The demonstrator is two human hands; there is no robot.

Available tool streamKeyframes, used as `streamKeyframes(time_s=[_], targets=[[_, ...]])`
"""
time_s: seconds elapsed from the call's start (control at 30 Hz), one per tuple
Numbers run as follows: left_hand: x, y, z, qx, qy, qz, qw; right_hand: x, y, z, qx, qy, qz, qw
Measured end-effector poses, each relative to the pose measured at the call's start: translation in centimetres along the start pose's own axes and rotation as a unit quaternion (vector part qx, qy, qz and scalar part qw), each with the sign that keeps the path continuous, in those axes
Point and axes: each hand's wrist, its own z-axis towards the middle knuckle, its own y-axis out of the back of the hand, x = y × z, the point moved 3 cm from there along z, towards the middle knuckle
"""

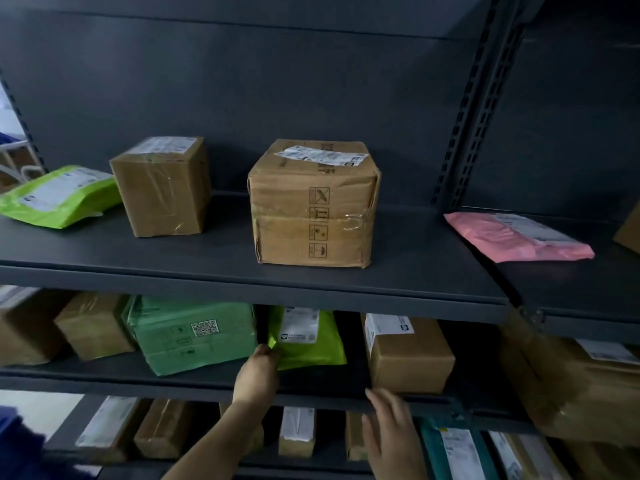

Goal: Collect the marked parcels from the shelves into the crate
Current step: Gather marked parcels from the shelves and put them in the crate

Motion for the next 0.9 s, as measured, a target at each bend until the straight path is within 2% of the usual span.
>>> streamKeyframes(time_s=[0.2, 0.33, 0.47, 0.63, 0.77, 0.9], targets=[[2.0, 0.2, -2.9, -0.014, -0.059, -0.029, 0.998, 1.5, -2.0, 0.4, 0.1, -0.051, 0.037, 0.993], [3.6, 0.7, -5.3, -0.007, -0.081, -0.066, 0.995, 3.1, -4.3, 1.4, 0.166, -0.113, 0.098, 0.975], [4.1, 0.8, -7.1, -0.014, -0.085, -0.11, 0.99, 4.5, -5.1, 0.9, 0.152, -0.11, 0.089, 0.978], [3.6, 0.3, -7.6, -0.005, -0.066, -0.108, 0.992, 4.2, -4.9, -0.3, 0.104, -0.107, 0.076, 0.986], [2.2, 0.5, -6.3, -0.008, -0.069, -0.113, 0.991, 3.2, -5.1, 0.8, 0.121, -0.167, 0.107, 0.972], [1.2, 1.0, -5.9, 0.008, -0.079, -0.144, 0.986, 2.9, -4.6, 2.1, 0.132, -0.183, 0.076, 0.971]])
